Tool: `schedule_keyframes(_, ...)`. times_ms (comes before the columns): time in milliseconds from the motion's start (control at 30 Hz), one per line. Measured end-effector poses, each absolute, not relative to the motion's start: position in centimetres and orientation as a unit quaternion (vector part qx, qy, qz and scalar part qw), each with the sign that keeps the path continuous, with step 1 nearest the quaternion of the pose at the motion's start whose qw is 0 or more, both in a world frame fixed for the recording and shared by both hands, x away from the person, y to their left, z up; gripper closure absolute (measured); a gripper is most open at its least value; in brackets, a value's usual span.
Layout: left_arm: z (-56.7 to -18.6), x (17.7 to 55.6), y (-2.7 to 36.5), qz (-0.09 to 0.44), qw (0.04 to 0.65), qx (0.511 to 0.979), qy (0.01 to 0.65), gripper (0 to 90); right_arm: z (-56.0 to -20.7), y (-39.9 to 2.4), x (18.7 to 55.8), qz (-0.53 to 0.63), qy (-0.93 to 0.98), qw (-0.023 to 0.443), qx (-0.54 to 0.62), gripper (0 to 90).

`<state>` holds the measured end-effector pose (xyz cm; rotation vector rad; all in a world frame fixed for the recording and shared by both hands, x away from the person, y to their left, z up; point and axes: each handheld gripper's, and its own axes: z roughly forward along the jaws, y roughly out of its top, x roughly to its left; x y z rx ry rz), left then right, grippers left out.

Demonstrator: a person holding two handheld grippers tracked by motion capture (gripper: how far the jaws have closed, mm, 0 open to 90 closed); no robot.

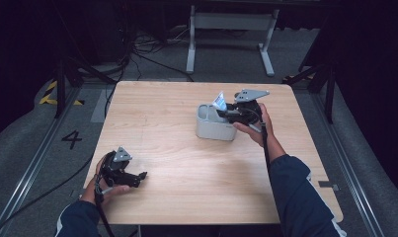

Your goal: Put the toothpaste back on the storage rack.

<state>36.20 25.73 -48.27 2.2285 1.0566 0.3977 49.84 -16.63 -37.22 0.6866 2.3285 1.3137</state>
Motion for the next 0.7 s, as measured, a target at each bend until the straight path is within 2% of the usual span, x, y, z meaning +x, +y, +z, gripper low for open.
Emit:
schedule_keyframes(367,-48.28,36.21,25.70,0.150,0.317,0.845,0.403,0.3,-37.90,-16.64,49.79,0.439,0.844,0.188,0.245,63.0)
schedule_keyframes(567,-48.29,36.22,25.67,0.148,0.318,0.845,0.403,0.2,-37.65,-16.58,49.67,0.449,0.841,0.175,0.247,58.3)
schedule_keyframes(700,-48.29,36.23,25.68,0.149,0.317,0.845,0.403,0.2,-37.30,-16.64,49.61,0.454,0.838,0.175,0.249,58.7)
